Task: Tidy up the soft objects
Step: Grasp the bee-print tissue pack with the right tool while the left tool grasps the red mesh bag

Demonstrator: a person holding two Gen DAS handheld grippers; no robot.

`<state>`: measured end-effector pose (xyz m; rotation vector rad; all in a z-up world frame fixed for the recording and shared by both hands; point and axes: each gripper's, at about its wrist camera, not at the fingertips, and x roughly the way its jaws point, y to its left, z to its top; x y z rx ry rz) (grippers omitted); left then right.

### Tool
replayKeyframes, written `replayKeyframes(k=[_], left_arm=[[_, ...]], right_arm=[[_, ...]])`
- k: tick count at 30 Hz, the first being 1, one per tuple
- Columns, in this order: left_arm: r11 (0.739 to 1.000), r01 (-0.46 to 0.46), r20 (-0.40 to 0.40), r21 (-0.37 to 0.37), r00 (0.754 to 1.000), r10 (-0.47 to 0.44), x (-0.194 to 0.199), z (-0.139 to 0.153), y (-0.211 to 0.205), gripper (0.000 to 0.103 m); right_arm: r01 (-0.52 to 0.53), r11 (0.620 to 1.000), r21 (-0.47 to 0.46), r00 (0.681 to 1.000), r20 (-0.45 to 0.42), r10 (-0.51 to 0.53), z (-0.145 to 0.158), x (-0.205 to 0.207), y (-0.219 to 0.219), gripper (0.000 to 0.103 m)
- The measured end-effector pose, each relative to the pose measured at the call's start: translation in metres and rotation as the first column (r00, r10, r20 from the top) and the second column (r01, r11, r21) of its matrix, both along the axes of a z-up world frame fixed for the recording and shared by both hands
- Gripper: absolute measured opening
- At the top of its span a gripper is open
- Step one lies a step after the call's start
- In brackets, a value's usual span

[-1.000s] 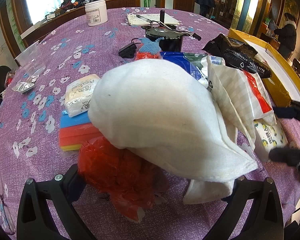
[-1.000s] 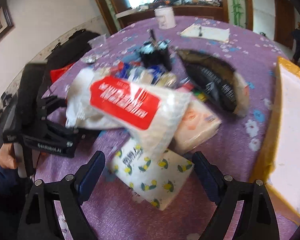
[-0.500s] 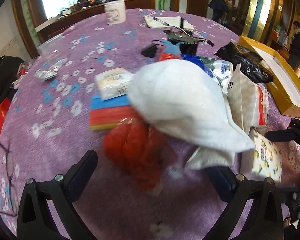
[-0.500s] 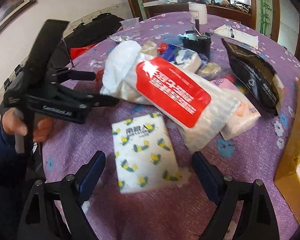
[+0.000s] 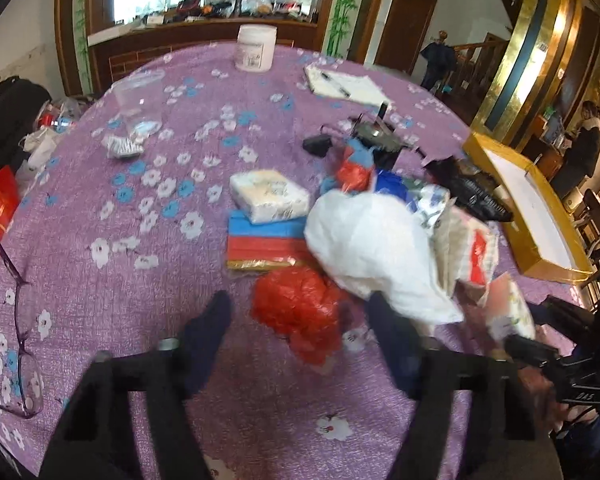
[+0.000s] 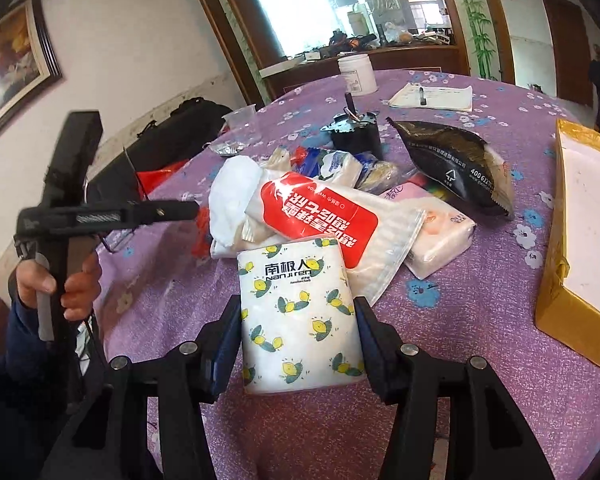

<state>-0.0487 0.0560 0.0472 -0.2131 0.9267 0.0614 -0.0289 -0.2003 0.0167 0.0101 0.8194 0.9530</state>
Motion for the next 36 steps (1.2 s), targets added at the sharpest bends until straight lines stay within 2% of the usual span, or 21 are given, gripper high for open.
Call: replayKeyframes(k=[5, 7, 8, 10, 12, 14, 15, 18, 22, 28, 32, 36], left_arm=[[1.0, -0.012, -0.04, -0.015, 0.999, 0.011, 0.006, -0.017, 0.002, 0.062], [0.999, -0.015, -0.029, -0.037, 0.999, 0.014, 0.01, -0.018, 0.003, 0.075], [0.998, -0.015, -0.023, -0.053, 1.0, 0.014, 0.013, -0.02, 0.004, 0.077], [0.998, -0.009, -0.041, -0.066, 0.999, 0.006, 0.022, -0.026, 0.001, 0.077], [0.999, -0.005, -0.061, -0.047, 0.998, 0.002, 0.029, -0.034, -0.006, 0.077], [1.0, -0.008, -0.051, 0.013, 0.999, 0.009, 0.028, -0.034, -0.013, 0.07], [0.999, -0.01, -0.048, 0.037, 0.999, 0.012, 0.027, -0.034, -0.016, 0.056], [1.0, -0.009, -0.033, 0.014, 0.999, 0.01, 0.019, -0.032, -0.016, 0.049], [1.0, 0.001, 0.005, -0.008, 1.0, -0.001, 0.002, -0.024, -0.018, 0.048], [0.996, 0.093, 0.106, -0.012, 0.99, -0.092, -0.021, 0.015, -0.039, 0.048], [0.988, 0.154, 0.15, 0.003, 0.977, -0.153, -0.023, 0.035, -0.059, 0.048], [0.978, 0.21, 0.165, 0.006, 0.964, -0.208, -0.017, 0.047, -0.082, 0.048]], right_arm=[[0.001, 1.0, 0.021, 1.0, 0.009, -0.001, 0.003, -0.001, -0.003, 0.059], [0.002, 1.0, 0.022, 1.0, 0.011, -0.002, 0.002, -0.004, -0.007, 0.059], [0.002, 1.0, 0.022, 1.0, 0.012, -0.002, 0.002, -0.004, -0.007, 0.059], [0.002, 1.0, 0.022, 1.0, 0.011, -0.003, 0.002, -0.004, -0.007, 0.059], [0.005, 1.0, 0.022, 1.0, 0.01, -0.005, 0.002, -0.003, -0.007, 0.059], [0.007, 1.0, 0.022, 1.0, 0.01, -0.007, 0.002, -0.004, -0.008, 0.059], [0.008, 1.0, 0.023, 1.0, 0.009, -0.008, 0.002, -0.004, -0.008, 0.059], [0.007, 1.0, 0.026, 1.0, 0.006, -0.007, 0.003, -0.004, -0.008, 0.059], [0.012, 0.999, 0.033, 1.0, 0.006, -0.012, 0.004, -0.004, -0.01, 0.059], [0.015, 0.997, 0.074, 1.0, -0.014, -0.014, 0.005, -0.001, -0.017, 0.059], [0.043, 0.991, 0.127, 0.998, -0.048, -0.037, 0.008, 0.003, -0.033, 0.059], [0.095, 0.982, 0.164, 0.995, -0.033, -0.091, 0.019, 0.007, -0.056, 0.059]])
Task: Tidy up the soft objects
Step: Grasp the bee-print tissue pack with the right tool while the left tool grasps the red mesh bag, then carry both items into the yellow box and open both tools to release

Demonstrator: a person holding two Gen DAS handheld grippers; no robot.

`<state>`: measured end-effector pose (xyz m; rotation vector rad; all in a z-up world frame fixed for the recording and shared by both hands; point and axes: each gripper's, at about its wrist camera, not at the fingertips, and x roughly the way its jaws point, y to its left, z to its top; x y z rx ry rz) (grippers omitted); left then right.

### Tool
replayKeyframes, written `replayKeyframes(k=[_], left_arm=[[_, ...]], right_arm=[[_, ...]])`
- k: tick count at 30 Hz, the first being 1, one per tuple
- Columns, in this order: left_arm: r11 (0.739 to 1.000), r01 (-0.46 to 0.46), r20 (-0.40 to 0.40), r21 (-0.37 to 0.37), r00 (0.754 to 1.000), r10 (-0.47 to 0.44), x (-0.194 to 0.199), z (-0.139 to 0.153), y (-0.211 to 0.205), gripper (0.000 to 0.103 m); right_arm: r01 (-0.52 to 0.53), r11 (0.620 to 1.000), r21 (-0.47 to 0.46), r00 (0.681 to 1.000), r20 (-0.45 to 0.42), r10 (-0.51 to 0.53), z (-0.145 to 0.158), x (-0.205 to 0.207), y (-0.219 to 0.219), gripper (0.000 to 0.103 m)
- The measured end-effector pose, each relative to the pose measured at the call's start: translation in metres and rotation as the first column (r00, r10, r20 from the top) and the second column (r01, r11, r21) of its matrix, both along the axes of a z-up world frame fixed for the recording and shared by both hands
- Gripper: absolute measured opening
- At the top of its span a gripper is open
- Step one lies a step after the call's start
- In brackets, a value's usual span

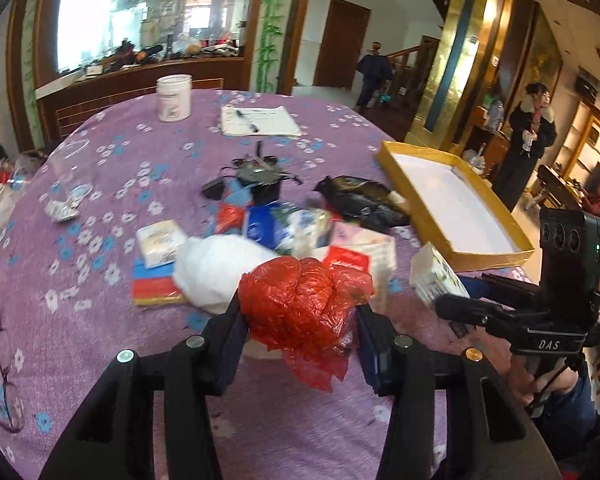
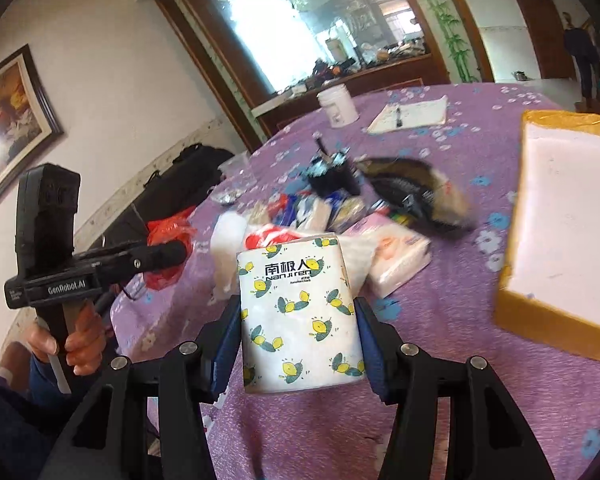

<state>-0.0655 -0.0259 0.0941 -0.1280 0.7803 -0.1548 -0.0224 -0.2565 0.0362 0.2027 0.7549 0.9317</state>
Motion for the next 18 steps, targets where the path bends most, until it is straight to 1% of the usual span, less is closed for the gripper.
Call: replayKeyframes(k=[4, 7, 11, 18], left_arm=[[0.999, 0.05, -0.009, -0.014, 0.999, -0.05, 0.017, 0.005, -0.021, 0.048], [0.996, 0.087, -0.007, -0.007, 0.996, -0.087, 0.028, 0.01, -0.04, 0.048], [0.989, 0.145, -0.007, -0.003, 0.989, -0.145, 0.047, 0.017, -0.069, 0.048], [0.977, 0.213, -0.018, 0.002, 0.977, -0.213, 0.091, 0.025, -0.119, 0.048]], right_arm=[[0.075, 0.997, 0.022, 0.997, 0.021, -0.075, 0.012, 0.005, -0.025, 0.059], [0.138, 0.99, 0.041, 0.99, 0.022, -0.139, 0.021, 0.014, -0.044, 0.058], [0.217, 0.974, 0.066, 0.976, 0.006, -0.218, 0.031, 0.029, -0.067, 0.058], [0.346, 0.933, 0.102, 0.938, -0.035, -0.345, 0.048, 0.067, -0.11, 0.058]])
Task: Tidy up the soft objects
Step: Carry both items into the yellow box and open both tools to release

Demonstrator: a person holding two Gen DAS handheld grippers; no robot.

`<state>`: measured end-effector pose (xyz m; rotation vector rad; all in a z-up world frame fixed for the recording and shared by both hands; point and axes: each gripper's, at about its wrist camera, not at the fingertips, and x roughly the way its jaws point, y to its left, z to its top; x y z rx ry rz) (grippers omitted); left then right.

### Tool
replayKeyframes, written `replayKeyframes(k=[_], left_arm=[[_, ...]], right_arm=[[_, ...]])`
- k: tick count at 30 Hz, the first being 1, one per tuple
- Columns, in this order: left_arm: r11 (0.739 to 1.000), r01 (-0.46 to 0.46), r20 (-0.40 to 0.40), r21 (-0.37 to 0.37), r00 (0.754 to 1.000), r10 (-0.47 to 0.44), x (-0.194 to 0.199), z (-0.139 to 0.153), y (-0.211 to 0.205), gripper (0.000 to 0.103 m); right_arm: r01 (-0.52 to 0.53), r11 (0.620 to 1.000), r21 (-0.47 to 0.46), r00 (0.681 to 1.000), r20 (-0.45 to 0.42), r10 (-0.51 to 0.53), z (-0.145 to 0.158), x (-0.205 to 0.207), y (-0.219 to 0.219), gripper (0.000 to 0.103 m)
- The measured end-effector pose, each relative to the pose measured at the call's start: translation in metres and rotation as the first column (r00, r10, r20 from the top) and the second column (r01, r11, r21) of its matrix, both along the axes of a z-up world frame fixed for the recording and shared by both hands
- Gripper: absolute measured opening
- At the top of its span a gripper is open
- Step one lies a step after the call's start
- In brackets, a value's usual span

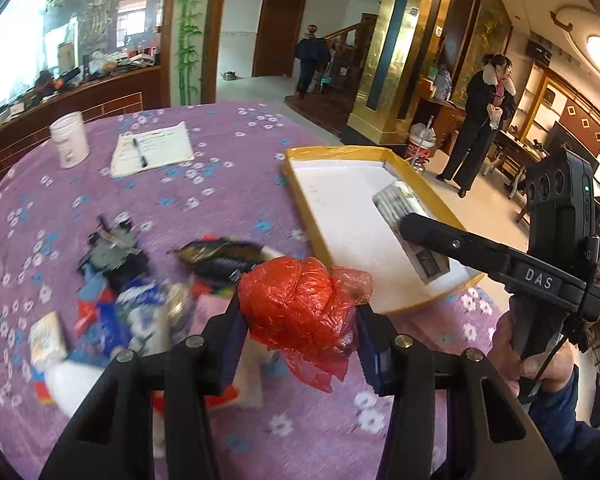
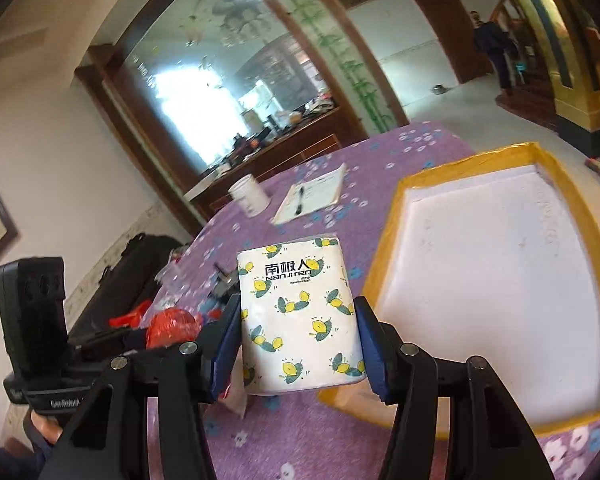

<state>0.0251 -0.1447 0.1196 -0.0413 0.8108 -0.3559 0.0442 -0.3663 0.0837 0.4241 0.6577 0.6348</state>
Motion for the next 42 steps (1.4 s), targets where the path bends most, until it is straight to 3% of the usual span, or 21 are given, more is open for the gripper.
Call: replayKeyframes(k=[10, 22, 26, 33, 35, 37, 42], left_arm=[[0.998, 0.044, -0.042, 0.035, 0.998, -0.042, 0.09, -0.001, -0.065, 0.048], [0.994, 0.058, -0.133, 0.092, 0.99, -0.045, 0.202, -0.051, -0.124, 0.048], [0.993, 0.047, -0.148, 0.104, 0.988, -0.031, 0.222, -0.066, -0.134, 0.048], [0.995, 0.047, -0.178, 0.089, 0.984, -0.03, 0.235, -0.083, -0.143, 0.051], [0.996, 0.051, -0.179, 0.075, 0.983, -0.037, 0.234, -0.084, -0.144, 0.052], [0.996, 0.035, -0.174, 0.082, 0.984, -0.021, 0.234, -0.083, -0.144, 0.062], [0.994, 0.019, -0.161, 0.105, 0.987, -0.002, 0.227, -0.081, -0.143, 0.067]], right_arm=[[0.174, 0.985, 0.009, 0.98, -0.097, -0.172, 0.003, 0.076, -0.044, 0.058], [0.342, 0.938, -0.056, 0.899, -0.27, -0.344, -0.037, 0.167, -0.08, 0.058], [0.338, 0.939, -0.057, 0.887, -0.313, -0.339, -0.054, 0.174, -0.082, 0.059], [0.358, 0.931, -0.072, 0.881, -0.306, -0.362, -0.057, 0.173, -0.088, 0.06], [0.358, 0.931, -0.071, 0.878, -0.314, -0.362, -0.058, 0.175, -0.088, 0.065], [0.368, 0.927, -0.079, 0.873, -0.315, -0.373, -0.056, 0.175, -0.088, 0.082], [0.376, 0.92, -0.109, 0.87, -0.3, -0.391, -0.053, 0.17, -0.087, 0.084]])
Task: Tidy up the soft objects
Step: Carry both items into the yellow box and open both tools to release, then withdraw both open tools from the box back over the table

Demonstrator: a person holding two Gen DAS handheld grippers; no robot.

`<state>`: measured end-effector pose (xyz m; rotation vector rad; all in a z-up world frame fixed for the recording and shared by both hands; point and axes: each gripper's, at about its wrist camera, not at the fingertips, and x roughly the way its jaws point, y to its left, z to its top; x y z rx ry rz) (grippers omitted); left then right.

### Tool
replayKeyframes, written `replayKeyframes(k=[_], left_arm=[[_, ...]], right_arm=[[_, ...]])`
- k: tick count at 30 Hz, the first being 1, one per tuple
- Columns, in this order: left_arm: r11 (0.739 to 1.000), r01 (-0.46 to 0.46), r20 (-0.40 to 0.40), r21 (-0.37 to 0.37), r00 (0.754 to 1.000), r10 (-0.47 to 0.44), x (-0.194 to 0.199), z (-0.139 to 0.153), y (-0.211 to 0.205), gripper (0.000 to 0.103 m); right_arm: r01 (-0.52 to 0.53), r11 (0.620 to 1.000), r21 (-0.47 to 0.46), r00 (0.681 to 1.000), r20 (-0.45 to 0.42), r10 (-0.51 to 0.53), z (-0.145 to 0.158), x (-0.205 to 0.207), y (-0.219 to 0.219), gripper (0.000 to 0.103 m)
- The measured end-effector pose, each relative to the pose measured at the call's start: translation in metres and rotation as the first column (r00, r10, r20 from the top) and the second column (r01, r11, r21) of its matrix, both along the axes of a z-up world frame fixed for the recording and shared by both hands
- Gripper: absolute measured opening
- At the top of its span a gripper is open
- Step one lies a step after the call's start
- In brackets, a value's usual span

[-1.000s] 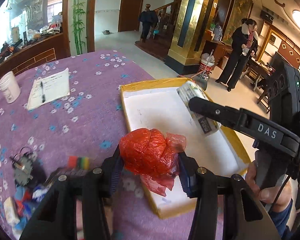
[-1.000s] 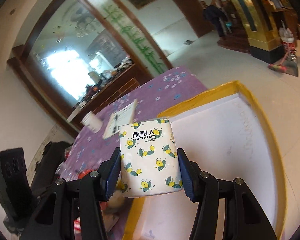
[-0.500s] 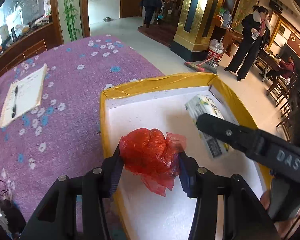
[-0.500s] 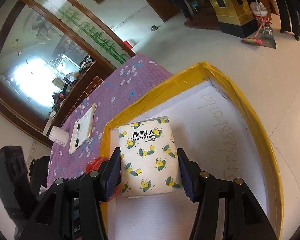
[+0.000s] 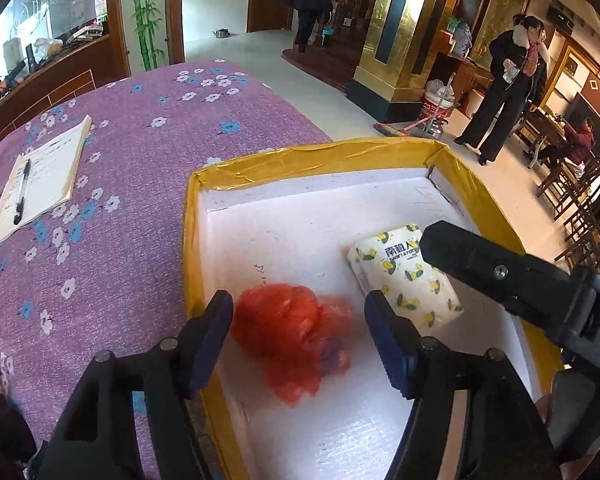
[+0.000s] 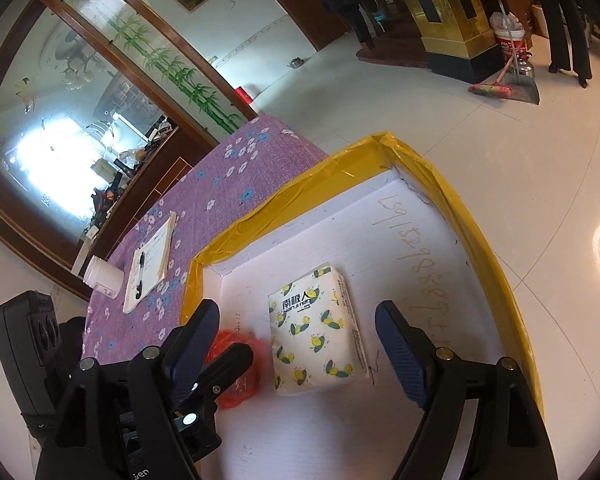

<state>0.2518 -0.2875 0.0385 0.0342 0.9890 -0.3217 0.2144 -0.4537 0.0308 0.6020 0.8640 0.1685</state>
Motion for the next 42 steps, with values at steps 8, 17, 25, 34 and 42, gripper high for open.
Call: replayKeyframes(k=[8, 17, 25, 34, 42], left_arm=[[0.999, -0.018, 0.015, 0.044, 1.0, 0.017, -0.031, 0.001, 0.009, 0.067], [0.996, -0.077, 0.055, 0.055, 0.996, 0.074, -0.083, 0.004, 0.031, 0.067], [0.996, -0.081, 0.118, 0.027, 0.99, 0.078, -0.106, 0.013, 0.035, 0.078], [0.999, -0.043, 0.146, -0.031, 0.988, 0.047, -0.113, 0.018, 0.038, 0.086], [0.992, -0.024, 0.199, -0.12, 0.979, 0.048, -0.13, 0.036, 0.043, 0.088]], right_arm=[[-0.013, 1.0, -0.021, 0.999, -0.042, 0.012, -0.01, -0.02, 0.01, 0.084], [-0.084, 0.992, -0.093, 0.996, 0.005, 0.085, -0.003, -0.062, 0.043, 0.084], [-0.084, 0.991, -0.105, 0.995, 0.041, 0.089, 0.002, -0.079, 0.046, 0.088], [0.037, 0.99, -0.137, 0.965, 0.261, 0.0, 0.051, -0.124, 0.028, 0.091], [0.131, 0.957, -0.26, 0.906, 0.423, -0.009, 0.096, -0.177, 0.049, 0.102]])
